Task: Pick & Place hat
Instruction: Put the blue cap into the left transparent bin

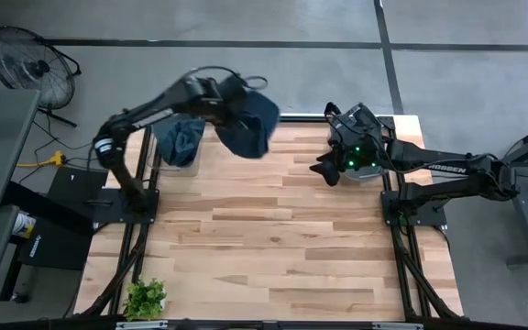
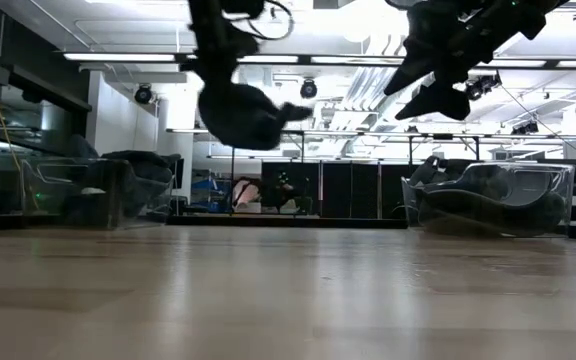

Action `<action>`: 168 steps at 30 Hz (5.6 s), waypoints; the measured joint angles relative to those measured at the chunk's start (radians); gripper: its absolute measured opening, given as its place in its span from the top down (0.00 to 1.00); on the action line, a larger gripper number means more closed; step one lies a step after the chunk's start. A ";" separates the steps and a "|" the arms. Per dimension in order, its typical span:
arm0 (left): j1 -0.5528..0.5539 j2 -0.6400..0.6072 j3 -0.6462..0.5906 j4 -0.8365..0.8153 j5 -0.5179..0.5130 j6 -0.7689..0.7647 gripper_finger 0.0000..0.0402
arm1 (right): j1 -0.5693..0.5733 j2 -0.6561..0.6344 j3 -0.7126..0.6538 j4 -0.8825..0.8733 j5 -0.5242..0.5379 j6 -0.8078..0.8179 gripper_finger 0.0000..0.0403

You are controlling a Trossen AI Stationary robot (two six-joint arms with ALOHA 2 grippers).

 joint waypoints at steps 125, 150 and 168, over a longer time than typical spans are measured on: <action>0.703 -0.414 -0.812 0.056 0.071 -0.175 0.57 | 0.000 0.000 0.000 -0.031 0.072 -0.078 0.38; 0.702 -0.415 -0.622 -0.147 0.132 -0.050 0.66 | 0.000 0.000 0.000 -0.038 0.049 -0.086 0.38; 0.621 -0.415 -0.622 -0.121 0.218 -0.090 1.00 | 0.000 0.000 0.000 -0.038 0.052 -0.105 0.38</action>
